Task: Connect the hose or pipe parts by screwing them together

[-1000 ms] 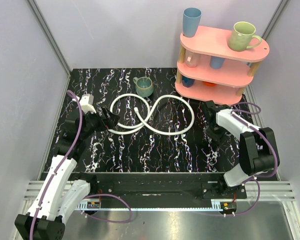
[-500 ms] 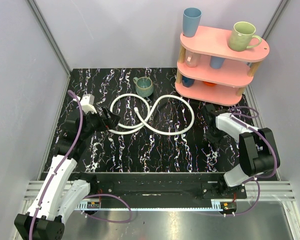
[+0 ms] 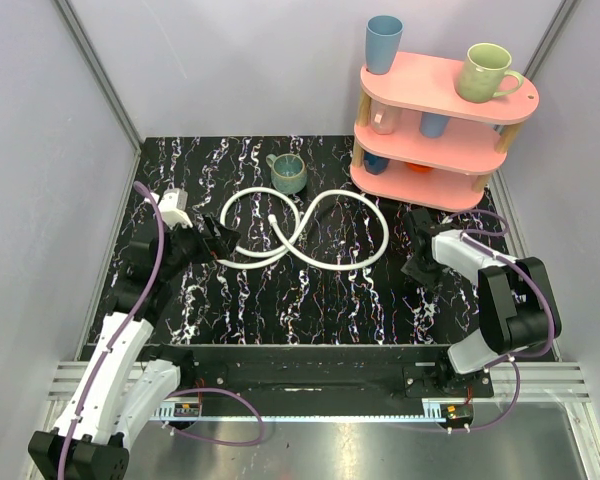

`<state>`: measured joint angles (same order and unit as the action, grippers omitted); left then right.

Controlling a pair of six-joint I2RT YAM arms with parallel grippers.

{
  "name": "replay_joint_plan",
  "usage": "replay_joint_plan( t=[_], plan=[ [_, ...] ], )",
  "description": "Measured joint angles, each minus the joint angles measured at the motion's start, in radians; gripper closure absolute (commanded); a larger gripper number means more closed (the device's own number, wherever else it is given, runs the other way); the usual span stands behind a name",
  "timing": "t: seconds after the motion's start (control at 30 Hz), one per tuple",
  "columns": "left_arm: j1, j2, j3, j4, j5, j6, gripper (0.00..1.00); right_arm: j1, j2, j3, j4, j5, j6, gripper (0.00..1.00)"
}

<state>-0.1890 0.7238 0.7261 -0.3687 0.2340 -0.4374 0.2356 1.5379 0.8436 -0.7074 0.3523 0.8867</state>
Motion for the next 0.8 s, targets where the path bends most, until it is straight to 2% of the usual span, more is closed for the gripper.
replay_joint_plan(
  t=[0.07,0.2,0.33,0.47,0.6,0.7,0.8],
  plan=[
    [-0.001,-0.005,0.000,0.000,0.000,0.000,0.03,0.000,0.001,-0.003,0.001,-0.003,0.003,0.49],
    [-0.001,-0.005,0.000,0.000,-0.002,0.000,0.03,0.000,0.002,-0.006,0.013,-0.010,-0.002,0.69],
    [-0.001,-0.005,0.000,0.000,-0.005,0.000,0.05,0.000,-0.013,-0.019,0.040,-0.022,-0.049,0.78],
    [-0.002,-0.005,0.000,0.000,-0.008,-0.006,0.07,-0.001,-0.078,-0.051,0.096,-0.084,-0.132,0.82],
    [-0.003,-0.001,0.000,0.000,-0.009,-0.024,0.08,0.013,-0.163,-0.089,0.218,-0.242,-0.237,0.85],
    [-0.003,0.027,0.000,-0.011,-0.008,-0.042,0.10,0.095,-0.213,-0.096,0.294,-0.291,-0.316,0.87],
    [-0.003,0.068,0.000,-0.042,-0.004,-0.060,0.11,0.270,-0.227,-0.084,0.376,-0.290,-0.431,0.88]
  ],
)
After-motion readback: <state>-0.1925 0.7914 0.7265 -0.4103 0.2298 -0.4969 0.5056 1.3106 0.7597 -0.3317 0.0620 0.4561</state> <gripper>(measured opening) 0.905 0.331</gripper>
